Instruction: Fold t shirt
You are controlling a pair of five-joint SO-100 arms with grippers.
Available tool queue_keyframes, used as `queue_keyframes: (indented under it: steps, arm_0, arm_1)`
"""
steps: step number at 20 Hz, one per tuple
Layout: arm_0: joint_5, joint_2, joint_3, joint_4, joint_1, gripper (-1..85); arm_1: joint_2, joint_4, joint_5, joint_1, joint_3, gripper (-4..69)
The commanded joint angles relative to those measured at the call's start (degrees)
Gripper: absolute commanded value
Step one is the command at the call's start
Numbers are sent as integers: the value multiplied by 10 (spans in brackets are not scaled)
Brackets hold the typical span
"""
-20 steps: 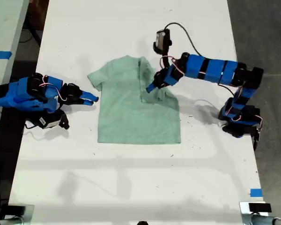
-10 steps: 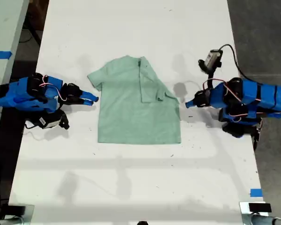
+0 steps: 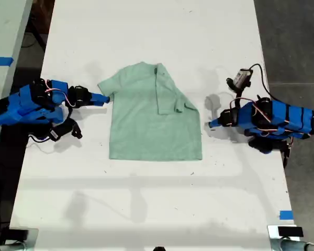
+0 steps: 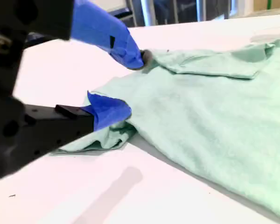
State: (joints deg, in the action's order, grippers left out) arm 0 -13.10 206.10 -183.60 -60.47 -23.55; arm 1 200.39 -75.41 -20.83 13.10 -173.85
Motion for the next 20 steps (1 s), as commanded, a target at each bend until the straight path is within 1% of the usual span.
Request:
queue_keyframes:
  steps: [1,2,3,4,5,7,9,13,14,18,20]
  arm_0:
    - [44,4,19,15,58,137]
    - [105,4,22,16,97,137]
    - [198,4,19,9,132,139]
    - [250,4,13,11,156,142]
    - [246,4,16,13,159,132]
    - [243,4,15,33,158,72]
    - [227,4,26,34,149,-1]
    - [202,2,-10,3,152,-1]
    - [207,4,-6,-2,161,-1]
    - [204,4,-10,2,146,-1]
    - [203,4,-10,2,146,-1]
  arm_1:
    - [6,-4,16,-8,-18,19]
    - [6,-4,18,-9,-18,19]
    - [6,-4,22,-9,-19,19]
    - [6,-5,23,-8,-19,19]
    - [6,-5,24,-7,-19,19]
    - [6,-7,25,-5,-19,19]
    - [6,-7,25,4,-21,19]
    - [6,-9,27,8,-24,19]
    - [6,-11,32,7,-24,19]
    - [6,-17,57,4,-25,19]
    - [6,-17,50,7,-25,29]
